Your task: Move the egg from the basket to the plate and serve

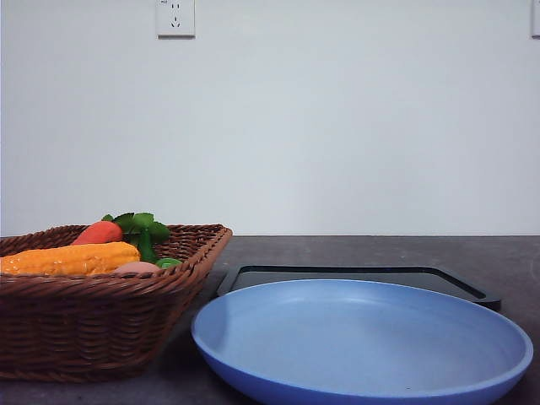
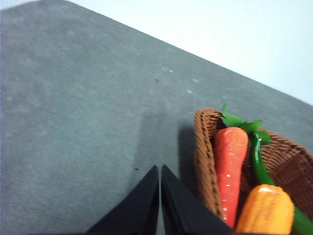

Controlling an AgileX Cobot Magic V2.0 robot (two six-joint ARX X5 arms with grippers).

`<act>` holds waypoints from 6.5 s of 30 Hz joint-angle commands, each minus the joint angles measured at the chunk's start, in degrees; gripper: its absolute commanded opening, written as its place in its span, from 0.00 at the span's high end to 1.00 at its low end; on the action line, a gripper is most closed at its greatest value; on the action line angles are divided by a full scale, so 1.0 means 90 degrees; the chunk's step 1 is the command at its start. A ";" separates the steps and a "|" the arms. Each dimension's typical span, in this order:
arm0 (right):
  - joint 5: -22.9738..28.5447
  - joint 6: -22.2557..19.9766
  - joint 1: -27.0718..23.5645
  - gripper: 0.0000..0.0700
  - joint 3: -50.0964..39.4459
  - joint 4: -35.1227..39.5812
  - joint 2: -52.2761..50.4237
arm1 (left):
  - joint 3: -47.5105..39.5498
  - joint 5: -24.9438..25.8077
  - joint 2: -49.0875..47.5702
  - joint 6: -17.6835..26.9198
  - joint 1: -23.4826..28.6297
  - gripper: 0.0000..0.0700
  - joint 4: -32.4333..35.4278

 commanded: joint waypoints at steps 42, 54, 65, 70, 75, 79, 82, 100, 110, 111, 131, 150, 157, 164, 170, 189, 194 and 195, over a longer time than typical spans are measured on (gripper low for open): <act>-0.2398 -0.0627 0.0093 0.84 0.4295 -0.5108 0.4605 | 0.3820 0.4158 0.5458 0.1235 -0.0987 0.77 -0.1918; -0.2404 -0.0395 0.0768 0.61 0.3763 -0.3762 0.6333 | 0.3820 0.4158 0.5501 0.1143 -0.1105 0.59 -0.1852; -0.2545 -0.0033 0.1372 0.66 0.3721 -0.2408 0.7839 | 0.3820 0.4155 0.5501 0.1146 -0.1105 0.59 -0.1851; -0.2538 0.0114 0.1497 0.84 0.3721 -0.2216 0.8214 | 0.3820 0.4155 0.5501 0.1146 -0.1105 0.59 -0.1853; -0.2514 0.0127 0.1497 1.00 0.3721 -0.2219 0.8235 | 0.3820 0.4155 0.5501 0.1145 -0.1105 0.58 -0.1853; -0.2500 0.0129 0.1452 1.00 0.3723 -0.2355 0.8045 | 0.3820 0.4155 0.5501 0.1016 -0.1105 0.43 -0.1853; -0.2493 0.0129 0.1399 1.00 0.3724 -0.2586 0.7742 | 0.3820 0.4155 0.5501 0.0891 -0.1143 0.29 -0.1860; -0.1967 0.0129 0.0723 1.00 0.3733 -0.4168 0.4996 | 0.4279 0.1887 0.7080 0.0982 -0.3119 0.30 -0.1812; -0.1962 0.0143 0.0466 1.00 0.3733 -0.4516 0.4314 | 0.4642 0.1745 0.8551 0.1005 -0.3426 0.30 -0.1167; -0.1961 0.0143 0.0466 1.00 0.3733 -0.4555 0.4274 | 0.4648 0.1731 0.8659 0.1005 -0.3432 0.30 -0.1093; -0.1794 0.0146 0.0466 1.00 0.3733 -0.4651 0.4124 | 0.4653 0.1722 0.9083 0.1034 -0.3436 0.60 -0.1306; -0.2225 0.0430 0.0466 1.00 0.3733 -0.4638 0.4167 | 0.5992 0.1888 0.9071 0.1555 -0.3468 0.69 -0.3105; -0.3256 0.0434 0.0468 1.00 0.3735 -0.4600 0.4663 | 0.6863 0.2906 0.9071 0.1550 -0.3906 0.68 -0.2940; -0.3844 0.0380 0.0481 1.00 0.3735 -0.4429 0.5321 | 0.6929 0.2690 0.9099 0.1939 -0.4949 0.68 -0.2155; -0.4027 0.0364 0.0486 1.00 0.3735 -0.4290 0.5487 | 0.6929 0.1427 0.9245 0.2582 -0.5796 0.68 -0.1986; -0.4024 0.0362 0.0486 1.00 0.3735 -0.4267 0.5492 | 0.6929 0.0797 0.9746 0.3111 -0.6302 0.51 -0.1636; -0.4020 0.0362 0.0484 1.00 0.3735 -0.4267 0.5503 | 0.6941 0.0797 0.9740 0.2699 -0.6312 0.38 -0.1589; -0.4017 0.0364 0.0481 1.00 0.3735 -0.4257 0.5504 | 0.6963 0.0797 0.9738 0.2623 -0.6312 0.37 -0.1583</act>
